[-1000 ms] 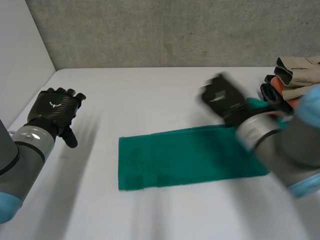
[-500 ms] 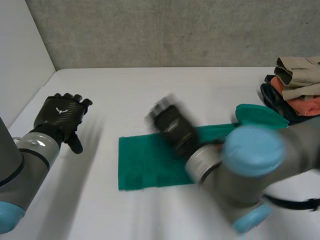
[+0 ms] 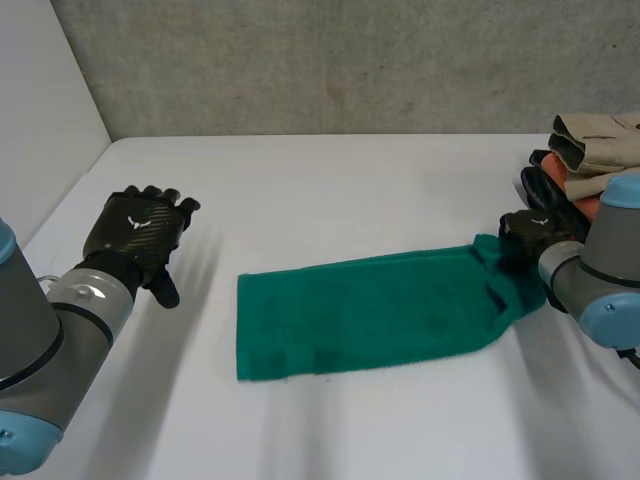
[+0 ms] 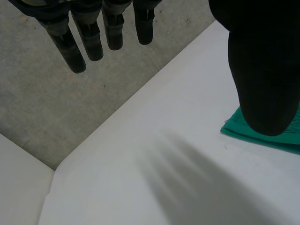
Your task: Fold the laundry.
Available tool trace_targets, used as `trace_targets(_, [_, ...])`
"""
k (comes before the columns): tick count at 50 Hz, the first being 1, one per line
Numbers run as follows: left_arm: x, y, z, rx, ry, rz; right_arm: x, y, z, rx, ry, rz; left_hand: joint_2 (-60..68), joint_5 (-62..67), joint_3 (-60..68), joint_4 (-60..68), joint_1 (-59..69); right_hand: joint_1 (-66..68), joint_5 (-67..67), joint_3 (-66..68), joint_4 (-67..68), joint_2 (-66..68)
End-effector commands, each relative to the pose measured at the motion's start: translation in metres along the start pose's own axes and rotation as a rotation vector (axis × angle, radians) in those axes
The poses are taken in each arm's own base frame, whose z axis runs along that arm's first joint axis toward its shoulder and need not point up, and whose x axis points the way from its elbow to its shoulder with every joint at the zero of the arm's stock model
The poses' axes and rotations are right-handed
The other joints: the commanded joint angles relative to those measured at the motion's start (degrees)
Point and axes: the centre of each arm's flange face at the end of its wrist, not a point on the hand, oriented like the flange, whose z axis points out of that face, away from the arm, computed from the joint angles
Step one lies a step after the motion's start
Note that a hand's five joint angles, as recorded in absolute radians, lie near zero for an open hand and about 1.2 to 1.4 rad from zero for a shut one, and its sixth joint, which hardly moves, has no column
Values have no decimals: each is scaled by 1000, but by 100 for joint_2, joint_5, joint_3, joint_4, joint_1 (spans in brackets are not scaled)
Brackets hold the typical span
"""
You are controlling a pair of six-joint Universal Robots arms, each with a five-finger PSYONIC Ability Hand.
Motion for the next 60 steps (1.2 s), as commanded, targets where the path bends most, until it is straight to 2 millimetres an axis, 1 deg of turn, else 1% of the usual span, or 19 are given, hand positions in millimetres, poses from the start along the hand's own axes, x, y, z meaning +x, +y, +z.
trace_targets(1, [1,0,-1,0,2,2,-2,-43,-10,196,-10,-25,-187,-271,-230,-164,-78,1733,1540,1356,1332,1258])
trace_targets(3, [0,-1,-2,3,1,2,-8,-60,-19,252,-19,-35,-187,-271,-230,-164,-78,1733,1540,1356,1332,1258])
trace_targets(5, [-1,-2,-3,6,-3,1,-33,-84,-36,340,-82,-55,-187,-271,-230,-164,-78,1733,1540,1356,1332,1258])
trace_targets(9, [-2,-2,-3,6,-7,1,-96,-91,-64,396,-303,-101,-187,-271,-230,-164,-78,1733,1540,1356,1332,1258])
trace_targets(11, [-3,-1,-4,3,-8,0,-133,-83,-85,401,-455,-135,-187,-271,-230,-164,-78,1733,1540,1356,1332,1258])
trace_targets(15, [-1,3,-7,-8,-1,1,-183,-62,-116,415,-688,-193,-187,-271,-230,-164,-78,1733,1540,1356,1332,1258])
trace_targets(22, [4,5,-9,-16,12,0,-238,-10,-141,405,-877,-319,-187,-271,-230,-164,-78,1733,1540,1356,1332,1258])
trace_targets(25, [6,4,-9,-11,19,-15,-242,0,-141,395,-861,-371,-187,-271,-230,-164,-78,1123,929,746,722,648])
trace_targets(27, [7,2,-9,-3,21,-30,-239,0,-140,393,-842,-384,-187,-271,-230,-164,-78,-2194,-2388,-2571,-2595,-2669])
trace_targets(28, [7,-1,-8,4,23,-46,-237,0,-141,386,-824,-390,-187,-271,-230,-164,-78,-4894,-5088,-5272,-5295,-5370])
trace_targets(29, [7,-2,-8,9,23,-54,-235,0,-140,379,-810,-390,-187,-271,-230,-164,-78,-5267,-5460,-5644,-5668,-5742])
trace_targets(33, [8,-15,-5,60,23,-98,-219,-19,-143,389,-709,-363,-187,-271,-230,-164,-78,-5267,-5460,-5644,-5668,-5742])
trace_targets(35, [13,-22,-6,87,39,-112,-191,-43,-139,408,-596,-328,-187,-271,-230,-164,-78,-5267,-5460,-5644,-5668,-5742])
trace_targets(36, [26,-35,-5,143,77,-130,-172,-50,-135,396,-538,-305,-187,-271,-230,-164,-78,-5267,-5460,-5644,-5668,-5742])
trace_targets(38, [32,-37,-4,155,91,-135,-157,-52,-134,375,-499,-286,-187,-271,-230,-164,-78,-5267,-5460,-5644,-5668,-5742])
trace_targets(43, [73,-44,-5,196,202,-144,-134,-28,-138,223,-458,-251,-187,-271,-230,-164,-78,-5267,-5460,-5644,-5668,-5742])
trace_targets(48, [116,-30,16,165,280,-123,-118,-6,-141,127,-417,-244,-133,-216,-175,-109,-23,-5267,-5460,-5644,-5668,-5742])
trace_targets(55, [136,-7,50,116,275,-99,-117,5,-142,115,-396,-287,-15,-98,-57,9,95,-4220,-4414,-4598,-4621,-4695])
trace_targets(60, [121,6,67,59,155,-87,-120,14,-138,115,-388,-306,69,-14,27,93,179,-3560,-3753,-3937,-3961,-4035])
